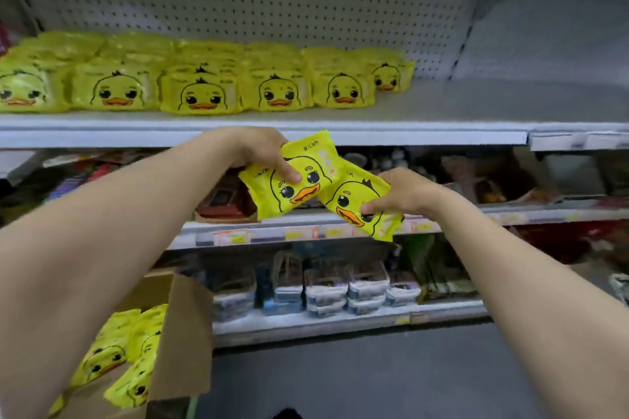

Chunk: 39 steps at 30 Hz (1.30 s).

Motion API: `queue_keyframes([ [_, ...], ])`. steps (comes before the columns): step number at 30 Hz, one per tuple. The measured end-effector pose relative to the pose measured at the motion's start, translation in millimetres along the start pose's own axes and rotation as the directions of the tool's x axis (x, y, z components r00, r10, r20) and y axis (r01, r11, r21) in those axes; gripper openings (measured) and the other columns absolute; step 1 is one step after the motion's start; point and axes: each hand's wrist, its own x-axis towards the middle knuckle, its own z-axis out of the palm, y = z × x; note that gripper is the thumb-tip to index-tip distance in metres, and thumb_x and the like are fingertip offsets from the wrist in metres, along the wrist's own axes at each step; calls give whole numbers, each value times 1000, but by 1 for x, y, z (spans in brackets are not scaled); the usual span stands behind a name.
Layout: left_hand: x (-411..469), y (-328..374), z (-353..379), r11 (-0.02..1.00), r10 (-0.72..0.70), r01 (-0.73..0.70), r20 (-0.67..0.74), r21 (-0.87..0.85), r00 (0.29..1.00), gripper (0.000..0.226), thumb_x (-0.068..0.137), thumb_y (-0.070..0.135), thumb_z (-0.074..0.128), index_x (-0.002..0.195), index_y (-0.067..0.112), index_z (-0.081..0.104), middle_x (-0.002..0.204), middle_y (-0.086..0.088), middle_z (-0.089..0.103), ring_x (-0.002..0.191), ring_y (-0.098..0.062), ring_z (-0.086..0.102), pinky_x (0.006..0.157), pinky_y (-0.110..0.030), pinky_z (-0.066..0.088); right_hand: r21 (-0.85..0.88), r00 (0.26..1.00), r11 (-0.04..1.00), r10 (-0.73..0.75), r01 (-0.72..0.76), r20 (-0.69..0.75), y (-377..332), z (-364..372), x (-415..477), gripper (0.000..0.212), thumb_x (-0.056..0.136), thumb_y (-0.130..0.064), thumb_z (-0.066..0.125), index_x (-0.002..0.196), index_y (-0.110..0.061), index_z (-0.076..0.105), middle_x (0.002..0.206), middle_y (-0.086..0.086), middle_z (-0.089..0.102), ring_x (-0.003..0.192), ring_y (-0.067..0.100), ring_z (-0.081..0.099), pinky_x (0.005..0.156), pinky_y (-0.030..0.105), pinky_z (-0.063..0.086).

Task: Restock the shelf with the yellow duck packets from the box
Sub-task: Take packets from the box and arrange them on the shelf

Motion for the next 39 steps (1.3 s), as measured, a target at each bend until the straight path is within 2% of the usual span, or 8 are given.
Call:
queue_keyframes([
  [3, 26, 50, -16, 995, 80, -80, -1, 68, 997, 49, 67, 25, 87, 109, 10, 66, 103, -4, 74, 98, -26, 69, 96, -43, 51, -30, 1000, 999, 10, -11, -28, 13, -44, 2, 33, 65, -38, 89, 87, -18, 74, 81, -4, 76, 81, 17, 73, 76, 35, 61],
  [8, 91, 128, -42, 979, 172, -170, -6, 108, 985, 45, 68, 17, 87, 107, 8, 67, 95, -8, 76, 82, -25, 74, 75, -39, 59, -123, 997, 991, 47, -54, -62, 44, -115, 21, 33, 70, -36, 88, 90, -18, 70, 75, -2, 72, 55, 3, 64, 44, 20, 48],
  [13, 162, 202, -70, 967, 195, -174, -106, 183, 975, 90, 58, 39, 91, 136, 17, 53, 138, -6, 56, 122, -30, 57, 104, -47, 44, -140, 992, 985, 85, -97, -89, 74, -182, 57, 25, 68, -33, 90, 78, -20, 70, 70, -4, 74, 67, 22, 72, 60, 30, 58],
  [18, 233, 255, -97, 895, 322, -243, -167, 373, 932, 70, 55, 48, 90, 113, 16, 68, 105, -3, 72, 93, -27, 68, 88, -45, 55, -86, 989, 991, 92, -103, -119, 83, -237, 91, 25, 72, -22, 88, 89, -12, 73, 76, 1, 77, 73, 31, 75, 68, 33, 60],
  [22, 281, 278, -96, 836, 353, -224, -178, 501, 919, 85, 53, 55, 89, 122, 13, 62, 117, -4, 65, 102, -27, 63, 92, -42, 53, -50, 971, 994, 84, -97, -224, 104, -258, 113, 27, 69, -27, 89, 87, -16, 73, 72, -5, 76, 64, 14, 73, 56, 21, 52],
  [26, 323, 279, -87, 799, 365, -199, -195, 568, 911, 86, 64, 48, 86, 132, 7, 53, 128, -9, 55, 113, -29, 55, 93, -36, 50, -59, 956, 994, 74, -94, -284, 132, -269, 130, 38, 64, -36, 91, 93, -19, 74, 81, -7, 76, 77, 14, 73, 71, 32, 59],
  [30, 353, 271, -78, 780, 335, -159, -188, 605, 923, 89, 64, 48, 86, 135, 8, 51, 132, -10, 53, 117, -28, 53, 93, -35, 49, -38, 962, 996, 71, -84, -262, 151, -280, 141, 30, 66, -32, 91, 88, -23, 72, 75, -9, 73, 63, 4, 66, 52, 17, 49],
  [39, 383, 262, -74, 746, 279, -85, -194, 660, 940, 89, 69, 41, 86, 141, 10, 43, 138, -8, 49, 122, -26, 49, 92, -30, 43, -169, 992, 985, -40, 20, -117, 170, -312, 195, 30, 72, -36, 86, 94, -22, 72, 89, -9, 73, 82, 10, 69, 70, 24, 55],
])
